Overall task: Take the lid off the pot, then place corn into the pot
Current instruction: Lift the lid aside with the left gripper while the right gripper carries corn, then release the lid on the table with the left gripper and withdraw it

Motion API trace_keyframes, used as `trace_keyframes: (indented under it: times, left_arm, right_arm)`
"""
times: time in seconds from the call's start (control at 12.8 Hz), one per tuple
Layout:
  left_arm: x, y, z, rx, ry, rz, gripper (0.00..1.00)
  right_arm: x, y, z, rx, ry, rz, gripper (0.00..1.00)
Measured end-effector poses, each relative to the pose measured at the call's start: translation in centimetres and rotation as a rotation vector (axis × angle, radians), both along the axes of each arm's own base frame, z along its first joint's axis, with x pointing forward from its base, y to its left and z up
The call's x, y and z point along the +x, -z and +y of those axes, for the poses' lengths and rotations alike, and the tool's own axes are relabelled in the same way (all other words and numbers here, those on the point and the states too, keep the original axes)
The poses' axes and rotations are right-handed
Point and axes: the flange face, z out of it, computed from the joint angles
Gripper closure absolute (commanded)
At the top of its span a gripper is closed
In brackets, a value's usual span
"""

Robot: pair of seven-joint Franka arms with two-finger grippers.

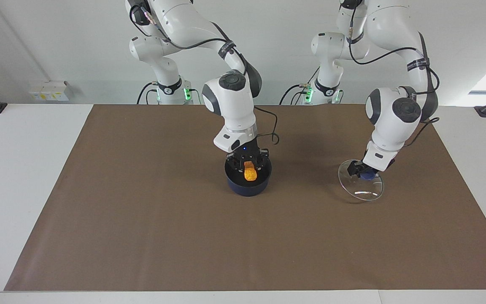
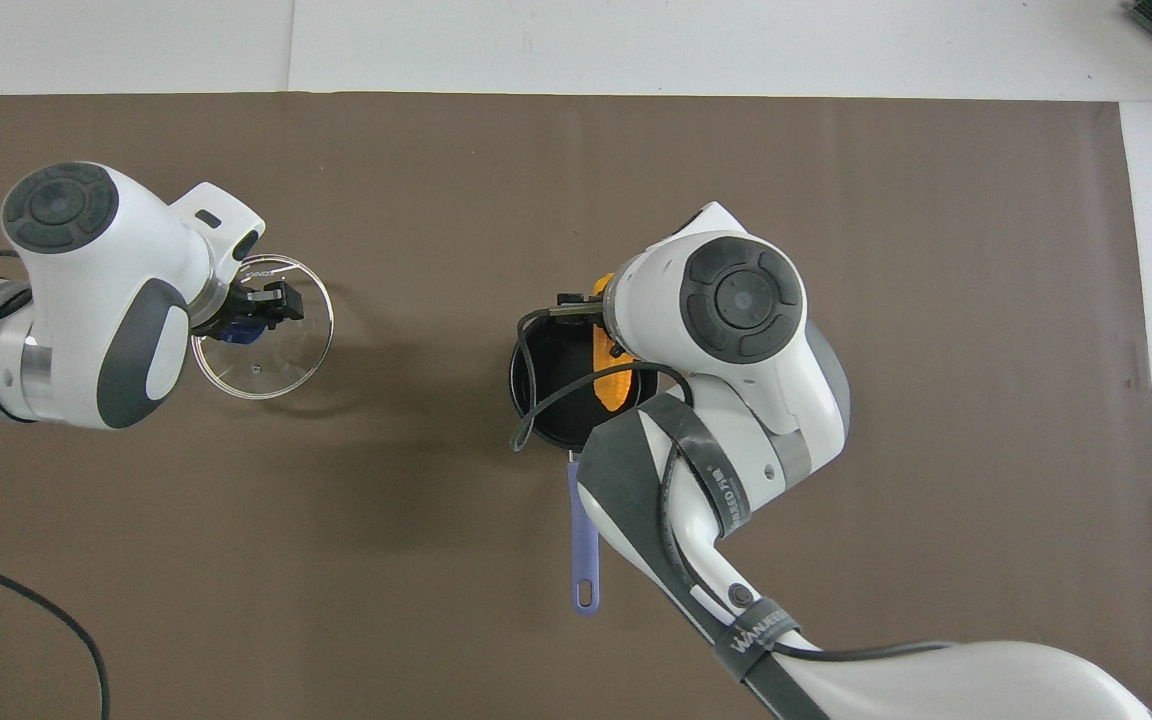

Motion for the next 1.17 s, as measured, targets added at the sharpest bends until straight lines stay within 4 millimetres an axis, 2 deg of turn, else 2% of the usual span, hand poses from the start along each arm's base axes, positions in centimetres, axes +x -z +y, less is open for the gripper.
trace_keyframes:
  times: [0.23, 0.31, 0.39, 0.78, 1.17]
  left_arm:
    - [-2.0, 2.4, 2.4, -0.004, 0.037, -0.025, 1.0]
    - [-2.6, 3.5, 2.9, -0.005, 0.048, -0.03, 0.39]
    - [-2.9, 3.8, 3.1, -0.006, 0.067, -0.035, 0.0]
    - [-2.6, 2.9, 2.7, -0.006, 0.092, -0.044, 0.0]
    - [-0.9, -0.9, -0.9, -0.008, 0.09, -0.079, 0.0]
  right_arm:
    - [-0.4, 2.0, -1.0, -0.026, 0.009, 0.041, 1.0]
    - [-0.6, 2.4, -1.1, -0.034, 0.007, 0.058, 1.0]
    - [-0.8, 2.7, -1.1, -0.036, 0.003, 0.066, 1.0]
    - [-1.3, 3.5, -1.1, -0.031, -0.054, 0.091, 1.0]
    - [-0.9, 4.4, -1.5, -0.032, -0.11, 0.087, 1.0]
